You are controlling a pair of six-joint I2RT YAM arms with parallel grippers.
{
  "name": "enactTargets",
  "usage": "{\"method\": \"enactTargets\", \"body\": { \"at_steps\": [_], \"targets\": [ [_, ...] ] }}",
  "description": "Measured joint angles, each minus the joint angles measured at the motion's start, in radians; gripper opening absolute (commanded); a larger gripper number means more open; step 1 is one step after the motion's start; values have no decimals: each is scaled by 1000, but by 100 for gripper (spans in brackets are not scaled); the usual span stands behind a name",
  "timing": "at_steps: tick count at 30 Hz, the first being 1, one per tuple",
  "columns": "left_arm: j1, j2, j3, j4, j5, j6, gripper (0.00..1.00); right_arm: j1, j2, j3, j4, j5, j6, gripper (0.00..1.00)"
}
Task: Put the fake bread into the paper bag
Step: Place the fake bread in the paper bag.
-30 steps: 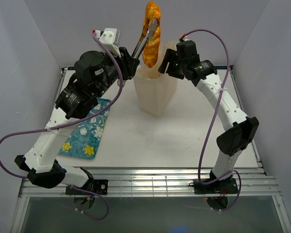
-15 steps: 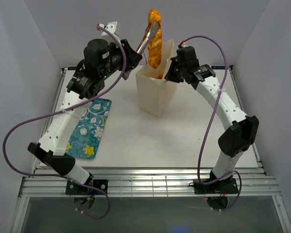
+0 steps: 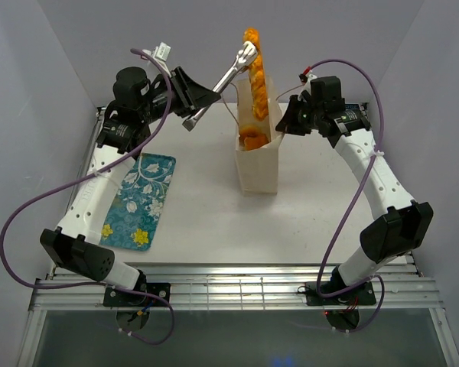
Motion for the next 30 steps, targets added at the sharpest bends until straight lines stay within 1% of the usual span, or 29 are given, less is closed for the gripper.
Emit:
{"method": "enactTargets", "body": {
  "at_steps": [7, 13, 20, 27, 28, 29, 30],
  "targets": [
    [-5, -2, -11, 67, 106, -74, 0, 0, 17, 43, -42, -67, -51, 8],
    [-7, -38, -70, 27, 104, -98, 0, 0, 16, 41, -45, -70, -68, 8],
    [-7, -83, -161, 23, 108, -130, 0, -2, 12, 32, -40, -79, -82, 8],
    [-7, -85, -171, 19, 83, -127, 0, -3, -4, 6, -29, -89, -86, 8],
    [-7, -85, -170, 18, 78, -124, 1, -5, -5, 6, -29, -90, -86, 8],
    [-7, -85, -168, 13, 72, -120, 8, -6, -5, 6, -29, -90, -87, 8],
    [-7, -85, -165, 5, 66, -115, 12, -7, -5, 6, -29, -91, -87, 8]
  ]
}}
